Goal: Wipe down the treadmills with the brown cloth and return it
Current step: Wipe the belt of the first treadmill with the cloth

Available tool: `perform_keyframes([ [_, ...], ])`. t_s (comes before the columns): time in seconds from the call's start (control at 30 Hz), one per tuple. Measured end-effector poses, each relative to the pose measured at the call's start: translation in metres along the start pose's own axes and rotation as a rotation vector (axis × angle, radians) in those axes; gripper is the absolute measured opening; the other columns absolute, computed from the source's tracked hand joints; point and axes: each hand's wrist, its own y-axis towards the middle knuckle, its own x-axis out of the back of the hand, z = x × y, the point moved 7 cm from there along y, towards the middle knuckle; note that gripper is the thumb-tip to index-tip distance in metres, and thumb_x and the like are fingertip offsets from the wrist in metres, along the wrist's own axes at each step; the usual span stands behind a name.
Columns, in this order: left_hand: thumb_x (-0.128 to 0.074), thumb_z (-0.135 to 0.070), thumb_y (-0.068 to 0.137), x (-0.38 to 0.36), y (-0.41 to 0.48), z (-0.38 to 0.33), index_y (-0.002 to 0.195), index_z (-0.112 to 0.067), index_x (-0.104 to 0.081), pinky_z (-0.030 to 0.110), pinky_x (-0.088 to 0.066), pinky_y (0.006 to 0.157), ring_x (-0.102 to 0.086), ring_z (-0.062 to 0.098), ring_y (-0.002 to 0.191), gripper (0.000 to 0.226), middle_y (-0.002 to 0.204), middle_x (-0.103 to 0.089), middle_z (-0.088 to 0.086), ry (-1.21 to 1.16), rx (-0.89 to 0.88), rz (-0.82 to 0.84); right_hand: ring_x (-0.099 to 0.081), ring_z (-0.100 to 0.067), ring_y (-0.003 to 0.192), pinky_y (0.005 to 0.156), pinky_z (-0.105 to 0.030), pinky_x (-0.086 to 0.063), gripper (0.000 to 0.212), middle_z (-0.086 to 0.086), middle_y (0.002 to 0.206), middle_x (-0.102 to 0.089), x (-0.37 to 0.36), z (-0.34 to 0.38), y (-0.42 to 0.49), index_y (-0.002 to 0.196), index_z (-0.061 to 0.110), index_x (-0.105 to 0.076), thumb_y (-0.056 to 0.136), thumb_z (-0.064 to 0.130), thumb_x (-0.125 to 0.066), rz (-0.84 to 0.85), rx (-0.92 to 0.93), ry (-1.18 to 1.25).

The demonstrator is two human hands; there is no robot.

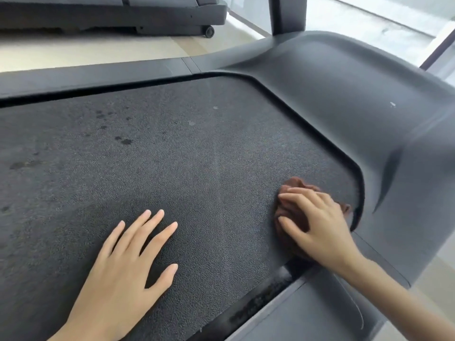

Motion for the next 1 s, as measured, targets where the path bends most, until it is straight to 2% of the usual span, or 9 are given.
perform_keyframes([
  [0.1, -0.016, -0.061, 0.091, 0.002, -0.001, 0.000, 0.141, -0.029, -0.038, 0.043, -0.019, 0.113, -0.023, 0.014, 0.141, 0.063, 0.151, -0.031, -0.005, 0.003, 0.009, 0.020, -0.054, -0.022, 0.113, 0.095, -0.044, -0.042, 0.038, 0.012, 0.124, -0.060, -0.022, 0.056, 0.005, 0.112, 0.025, -0.065, 0.080, 0.044, -0.056, 0.056, 0.175, 0.038],
  [0.2, -0.015, -0.061, 0.091, 0.005, -0.002, -0.001, 0.142, -0.029, -0.037, 0.043, -0.018, 0.112, -0.022, 0.014, 0.141, 0.063, 0.151, -0.030, -0.005, -0.006, 0.019, 0.034, -0.048, -0.020, 0.119, 0.101, -0.042, -0.035, 0.040, 0.015, 0.127, -0.057, -0.043, 0.085, 0.034, 0.118, 0.030, -0.061, 0.082, 0.047, -0.058, 0.140, 0.273, 0.059],
  [0.27, -0.019, -0.059, 0.091, 0.006, -0.003, -0.002, 0.142, -0.029, -0.037, 0.042, -0.017, 0.112, -0.021, 0.013, 0.141, 0.062, 0.151, -0.030, -0.005, -0.016, 0.019, 0.035, -0.044, -0.020, 0.124, 0.107, -0.045, -0.028, 0.042, 0.014, 0.130, -0.055, -0.046, 0.068, 0.065, 0.123, 0.033, -0.057, 0.084, 0.047, -0.058, 0.078, 0.117, 0.051],
  [0.37, -0.026, -0.057, 0.089, 0.006, -0.005, -0.001, 0.142, -0.029, -0.036, 0.041, -0.015, 0.113, -0.018, 0.012, 0.143, 0.061, 0.152, -0.029, -0.006, -0.027, 0.031, 0.025, -0.042, -0.031, 0.124, 0.104, -0.044, -0.030, 0.051, 0.001, 0.137, -0.050, -0.034, 0.007, 0.094, 0.130, 0.026, -0.050, 0.085, 0.050, -0.055, -0.078, -0.327, 0.014],
  [0.43, -0.026, -0.057, 0.090, 0.006, -0.004, -0.002, 0.143, -0.030, -0.034, 0.042, -0.014, 0.113, -0.015, 0.012, 0.143, 0.061, 0.153, -0.027, -0.006, -0.034, 0.035, 0.008, -0.041, -0.036, 0.123, 0.100, -0.045, -0.033, 0.058, -0.006, 0.138, -0.048, -0.035, -0.005, 0.098, 0.132, 0.020, -0.048, 0.084, 0.051, -0.056, -0.089, -0.434, -0.004],
  [0.63, -0.032, -0.049, 0.093, 0.025, -0.020, 0.025, 0.145, -0.031, -0.028, 0.024, -0.012, 0.115, -0.014, 0.002, 0.140, 0.055, 0.155, -0.009, -0.021, -0.326, 0.104, -0.134, -0.050, -0.032, 0.114, 0.093, -0.041, -0.037, 0.047, -0.004, 0.125, -0.058, -0.060, 0.088, 0.083, 0.122, 0.019, -0.055, 0.081, 0.043, -0.058, -0.057, -0.084, 0.003],
  [0.73, -0.042, -0.039, 0.095, 0.037, -0.054, 0.077, 0.144, -0.024, -0.032, 0.030, -0.016, 0.114, -0.018, 0.002, 0.138, 0.052, 0.154, -0.017, -0.014, -0.234, 0.273, -0.216, -0.050, -0.026, 0.116, 0.096, -0.041, -0.038, 0.050, 0.000, 0.127, -0.057, -0.079, 0.166, 0.065, 0.124, 0.021, -0.054, 0.082, 0.047, -0.055, 0.031, 0.145, 0.062],
  [0.83, -0.051, -0.031, 0.091, 0.045, -0.098, 0.123, 0.144, -0.018, -0.034, 0.035, -0.017, 0.114, -0.020, 0.015, 0.141, 0.057, 0.154, -0.022, -0.003, -0.168, 0.488, -0.216, -0.048, -0.022, 0.120, 0.101, -0.040, -0.035, 0.053, 0.003, 0.132, -0.054, -0.096, 0.246, 0.042, 0.129, 0.022, -0.052, 0.083, 0.048, -0.053, 0.109, 0.353, 0.130],
  [1.0, -0.046, -0.035, 0.094, 0.052, -0.152, 0.147, 0.144, -0.017, -0.034, 0.037, -0.010, 0.117, -0.013, 0.014, 0.143, 0.054, 0.151, -0.030, 0.001, 0.006, 0.576, -0.122, -0.037, -0.022, 0.130, 0.108, -0.042, -0.025, 0.059, 0.003, 0.142, -0.044, -0.124, 0.340, 0.014, 0.138, 0.024, -0.043, 0.085, 0.049, -0.052, 0.262, 0.562, 0.182],
])
